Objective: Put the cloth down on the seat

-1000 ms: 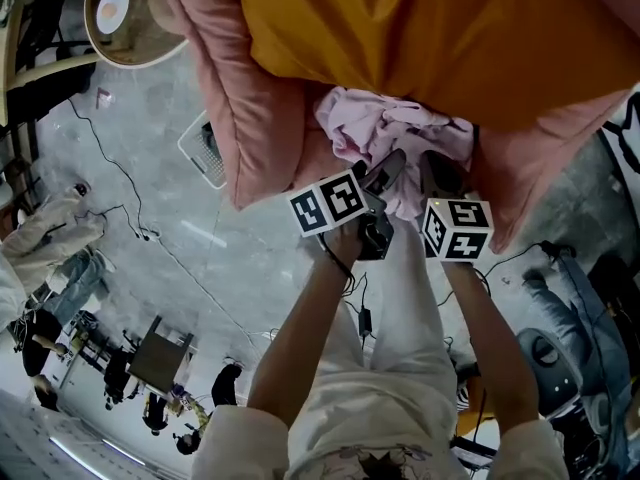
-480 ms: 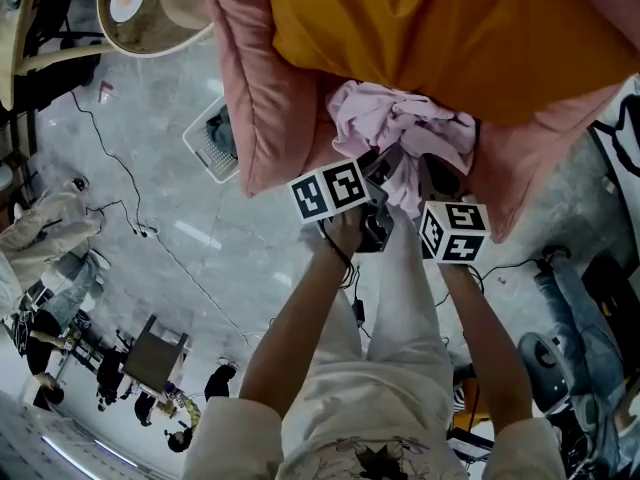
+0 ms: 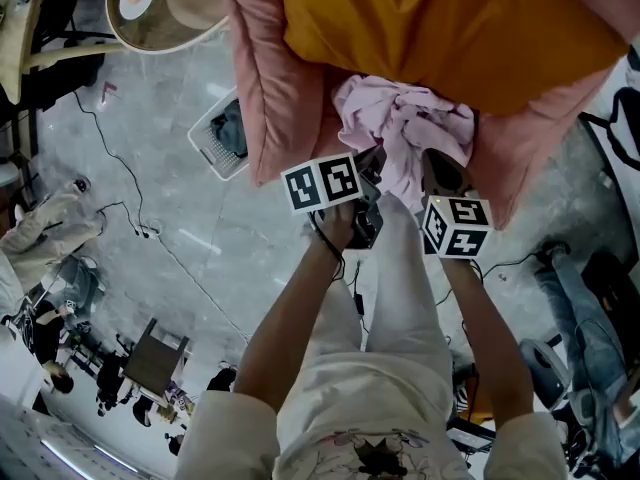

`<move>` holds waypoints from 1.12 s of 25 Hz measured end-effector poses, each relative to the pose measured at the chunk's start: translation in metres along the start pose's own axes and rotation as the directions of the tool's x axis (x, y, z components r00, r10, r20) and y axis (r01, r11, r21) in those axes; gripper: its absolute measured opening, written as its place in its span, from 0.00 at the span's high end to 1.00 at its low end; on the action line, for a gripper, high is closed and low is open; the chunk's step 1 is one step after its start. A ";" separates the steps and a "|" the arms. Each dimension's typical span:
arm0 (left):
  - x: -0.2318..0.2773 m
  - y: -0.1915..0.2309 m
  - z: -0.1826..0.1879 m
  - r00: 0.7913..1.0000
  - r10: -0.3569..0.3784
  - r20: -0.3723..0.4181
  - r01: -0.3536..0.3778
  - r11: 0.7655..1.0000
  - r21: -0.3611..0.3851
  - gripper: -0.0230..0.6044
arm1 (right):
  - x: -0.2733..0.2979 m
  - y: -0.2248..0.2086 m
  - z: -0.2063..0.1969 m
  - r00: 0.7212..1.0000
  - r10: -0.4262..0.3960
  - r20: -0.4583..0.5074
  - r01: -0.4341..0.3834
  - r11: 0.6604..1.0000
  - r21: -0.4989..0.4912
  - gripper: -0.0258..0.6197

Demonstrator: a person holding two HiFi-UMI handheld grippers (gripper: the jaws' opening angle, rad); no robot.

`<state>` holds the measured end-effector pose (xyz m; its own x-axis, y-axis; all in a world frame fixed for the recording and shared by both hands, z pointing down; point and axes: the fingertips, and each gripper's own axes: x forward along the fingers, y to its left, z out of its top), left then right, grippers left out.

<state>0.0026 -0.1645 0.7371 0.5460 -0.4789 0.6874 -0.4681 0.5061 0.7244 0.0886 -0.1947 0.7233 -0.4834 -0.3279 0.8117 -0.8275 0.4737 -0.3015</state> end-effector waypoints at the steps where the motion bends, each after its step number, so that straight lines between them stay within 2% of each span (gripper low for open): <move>1: -0.003 0.000 -0.002 1.000 0.003 -0.008 -0.003 1.000 0.013 0.96 | -0.003 0.002 -0.002 1.000 0.001 -0.001 -0.001 1.000 -0.001 0.92; 4: -0.011 0.000 -0.003 0.999 0.023 -0.024 -0.021 0.997 0.075 0.96 | -0.007 0.007 0.000 1.000 0.005 0.009 -0.005 1.000 -0.011 0.92; 6: -0.016 -0.002 -0.001 0.999 0.048 -0.019 -0.045 0.987 0.153 0.96 | -0.009 0.009 0.001 1.000 -0.001 0.018 0.001 1.000 -0.012 0.92; 8: -0.026 -0.007 -0.003 0.997 0.078 -0.017 -0.071 0.961 0.269 0.96 | -0.015 0.013 -0.003 1.000 -0.011 0.023 0.011 1.000 0.003 0.92; 10: -0.039 -0.015 -0.007 0.994 0.104 -0.016 -0.090 0.918 0.387 0.96 | -0.025 0.018 -0.005 0.999 -0.018 0.027 0.017 1.000 0.020 0.92; 12: -0.054 -0.024 -0.008 0.993 0.120 -0.010 -0.102 0.883 0.459 0.96 | -0.037 0.027 -0.004 0.999 -0.017 0.032 0.016 1.000 0.026 0.92; 21: -0.100 -0.058 -0.023 0.996 0.085 -0.033 -0.054 0.843 0.536 0.96 | -0.080 0.060 0.005 0.998 0.000 0.060 0.000 1.000 -0.013 0.92; 28: -0.140 -0.072 -0.030 0.998 0.061 -0.019 -0.040 0.828 0.559 0.96 | -0.103 0.094 0.016 0.996 0.033 0.078 -0.028 0.998 -0.062 0.92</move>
<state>-0.0195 -0.1124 0.5876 0.5299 -0.4334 0.7290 -0.7976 0.0375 0.6021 0.0555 -0.1296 0.6031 -0.5314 -0.3749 0.7596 -0.7942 0.5323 -0.2929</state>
